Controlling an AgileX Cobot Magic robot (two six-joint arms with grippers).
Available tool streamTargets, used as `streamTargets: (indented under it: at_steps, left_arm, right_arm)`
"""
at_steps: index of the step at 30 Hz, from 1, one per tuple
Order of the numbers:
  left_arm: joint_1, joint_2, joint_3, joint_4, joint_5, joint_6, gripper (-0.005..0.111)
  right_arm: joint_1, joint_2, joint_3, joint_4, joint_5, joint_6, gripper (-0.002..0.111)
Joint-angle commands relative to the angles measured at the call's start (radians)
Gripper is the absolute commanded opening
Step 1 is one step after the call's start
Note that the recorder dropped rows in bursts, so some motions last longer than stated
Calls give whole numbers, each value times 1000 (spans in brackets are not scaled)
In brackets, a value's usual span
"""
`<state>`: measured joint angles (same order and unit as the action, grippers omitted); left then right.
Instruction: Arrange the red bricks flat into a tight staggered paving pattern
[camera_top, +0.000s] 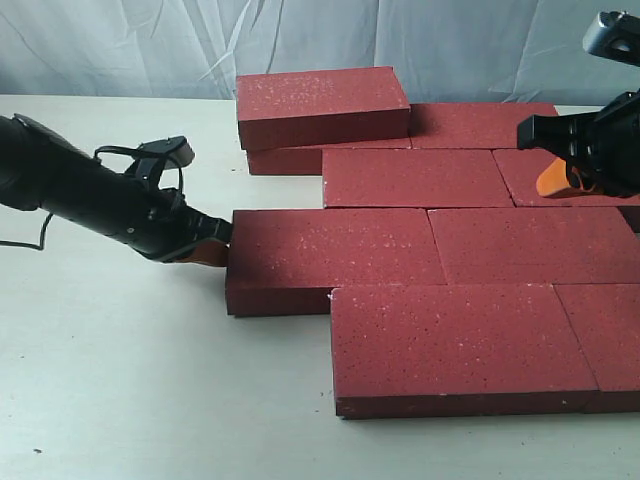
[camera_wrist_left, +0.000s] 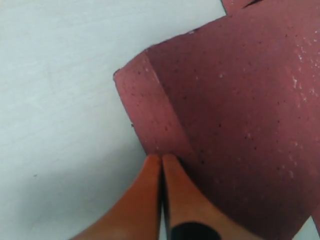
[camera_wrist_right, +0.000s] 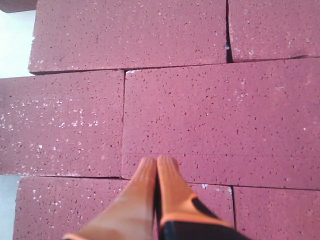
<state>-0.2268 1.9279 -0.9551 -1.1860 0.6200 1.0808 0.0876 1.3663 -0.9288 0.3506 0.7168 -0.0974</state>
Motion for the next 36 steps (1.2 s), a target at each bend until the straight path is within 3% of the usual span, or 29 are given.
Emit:
streamTargets:
  at_steps: [1,5,12,27,36]
  left_arm:
    - [41,2,-2,53,79,-87,0]
    - [103,0,-2,84,85,-147,0]
    - [146,-47,-2,134,83,-212,0]
    - [147,-230,-2,319,-47,-384,0]
    - [145,-252,-2,375,-93,-462,0]
  right_arm:
    - [-7,2,5,-1,-8,-7,-1]
    - [-7,2,5,-4,-8,-7,-1]
    - [-7,6,5,-4,-9,-7,-1]
    - [-7,6,5,0,-32,-33,-1]
    - [17,6,3,81,-76,-116,-1]
